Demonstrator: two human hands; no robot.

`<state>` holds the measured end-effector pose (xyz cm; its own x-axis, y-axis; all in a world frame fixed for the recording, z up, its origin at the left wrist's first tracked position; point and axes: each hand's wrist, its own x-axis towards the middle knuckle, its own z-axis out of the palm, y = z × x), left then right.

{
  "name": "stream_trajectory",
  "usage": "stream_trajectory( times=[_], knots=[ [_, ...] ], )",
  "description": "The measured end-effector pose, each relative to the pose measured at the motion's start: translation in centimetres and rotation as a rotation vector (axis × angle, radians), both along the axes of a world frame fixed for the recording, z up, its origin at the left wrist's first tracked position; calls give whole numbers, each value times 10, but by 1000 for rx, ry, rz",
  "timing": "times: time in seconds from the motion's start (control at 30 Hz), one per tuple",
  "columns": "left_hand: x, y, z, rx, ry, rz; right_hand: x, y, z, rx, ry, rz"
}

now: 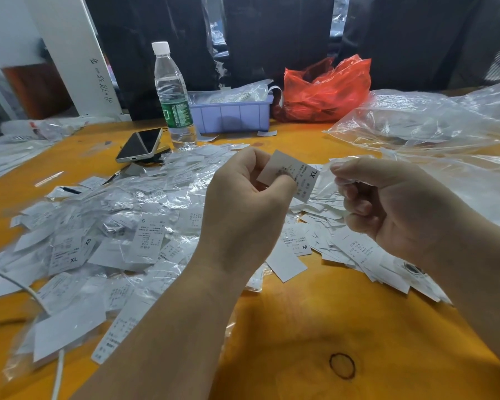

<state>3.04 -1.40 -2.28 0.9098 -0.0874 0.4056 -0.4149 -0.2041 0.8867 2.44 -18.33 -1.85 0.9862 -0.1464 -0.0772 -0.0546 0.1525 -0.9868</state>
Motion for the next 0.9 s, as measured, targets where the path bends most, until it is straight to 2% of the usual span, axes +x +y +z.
stream_trajectory(
  times=[0.6,0.9],
  knots=[
    [-1,-2,1,23,-18,31,-3,5,0,-104,-59,16],
    [2,1,-1,-50,3,45,-5,6,4,-87,-104,104]
  ],
)
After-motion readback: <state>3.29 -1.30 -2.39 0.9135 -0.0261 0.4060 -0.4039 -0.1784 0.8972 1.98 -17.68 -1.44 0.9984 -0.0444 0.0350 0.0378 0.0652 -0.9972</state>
